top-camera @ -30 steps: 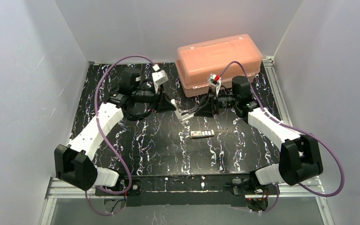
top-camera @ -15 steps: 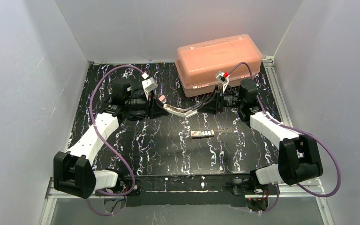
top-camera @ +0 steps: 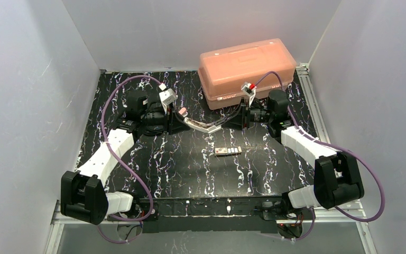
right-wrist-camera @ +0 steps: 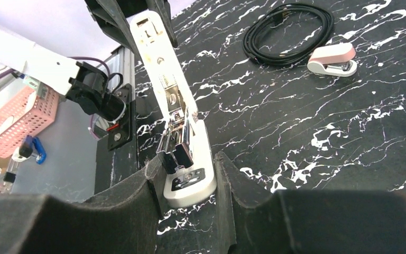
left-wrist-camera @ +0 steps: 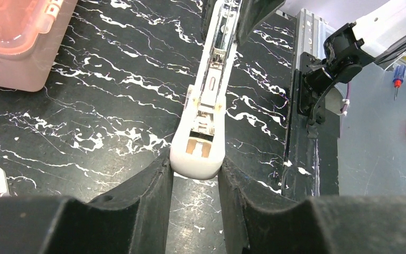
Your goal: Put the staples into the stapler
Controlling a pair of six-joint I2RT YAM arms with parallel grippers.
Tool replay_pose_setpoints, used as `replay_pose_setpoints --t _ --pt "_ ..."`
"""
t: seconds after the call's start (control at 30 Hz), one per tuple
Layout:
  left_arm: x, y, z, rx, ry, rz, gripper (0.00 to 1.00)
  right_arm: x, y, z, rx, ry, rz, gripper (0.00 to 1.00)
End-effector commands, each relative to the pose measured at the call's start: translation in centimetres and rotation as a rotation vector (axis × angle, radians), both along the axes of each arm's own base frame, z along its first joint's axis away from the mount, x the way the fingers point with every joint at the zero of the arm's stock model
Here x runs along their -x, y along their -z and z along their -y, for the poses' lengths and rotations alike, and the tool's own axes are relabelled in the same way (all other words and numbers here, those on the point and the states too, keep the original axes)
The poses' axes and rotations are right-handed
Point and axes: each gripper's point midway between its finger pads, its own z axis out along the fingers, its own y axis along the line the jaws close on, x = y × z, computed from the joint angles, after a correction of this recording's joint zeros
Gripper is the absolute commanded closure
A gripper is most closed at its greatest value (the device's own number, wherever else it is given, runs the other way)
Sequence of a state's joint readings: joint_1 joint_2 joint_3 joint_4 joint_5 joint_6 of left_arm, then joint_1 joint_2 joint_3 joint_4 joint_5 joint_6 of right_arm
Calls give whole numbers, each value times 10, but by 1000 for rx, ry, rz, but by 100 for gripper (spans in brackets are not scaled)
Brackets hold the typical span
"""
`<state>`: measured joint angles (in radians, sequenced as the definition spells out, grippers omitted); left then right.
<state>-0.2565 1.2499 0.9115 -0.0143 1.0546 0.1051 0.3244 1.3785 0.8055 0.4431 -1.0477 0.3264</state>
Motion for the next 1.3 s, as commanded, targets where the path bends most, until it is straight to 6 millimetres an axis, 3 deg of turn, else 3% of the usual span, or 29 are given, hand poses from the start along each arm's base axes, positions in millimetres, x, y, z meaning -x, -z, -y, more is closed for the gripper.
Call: replay_pose_setpoints --t 0.0,0.17,0.37,0.57,0.8,0.97,1.13,1.27 --pt "-11 -19 -4 -6 -10 61 60 -21 -2 0 59 73 93 99" --pt "-20 -24 -6 -40 -31 114 32 -20 2 -5 83 65 104 99" --pt "-27 -29 -9 -67 -43 159 11 -16 9 -15 104 34 125 99" --pt "-37 -43 -20 -89 -160 150 9 -11 29 -53 146 -15 181 99" --pt "-55 -75 -56 -69 -381 125 10 -10 61 -110 161 -67 207 99" --pt "-60 -81 -74 -73 -465 123 10 -3 91 -147 157 -111 188 99" --pt "-63 -77 -84 -85 -503 130 10 0 111 -169 152 -144 182 99" --pt "-63 -73 -86 -93 -506 128 10 2 122 -173 155 -160 171 99"
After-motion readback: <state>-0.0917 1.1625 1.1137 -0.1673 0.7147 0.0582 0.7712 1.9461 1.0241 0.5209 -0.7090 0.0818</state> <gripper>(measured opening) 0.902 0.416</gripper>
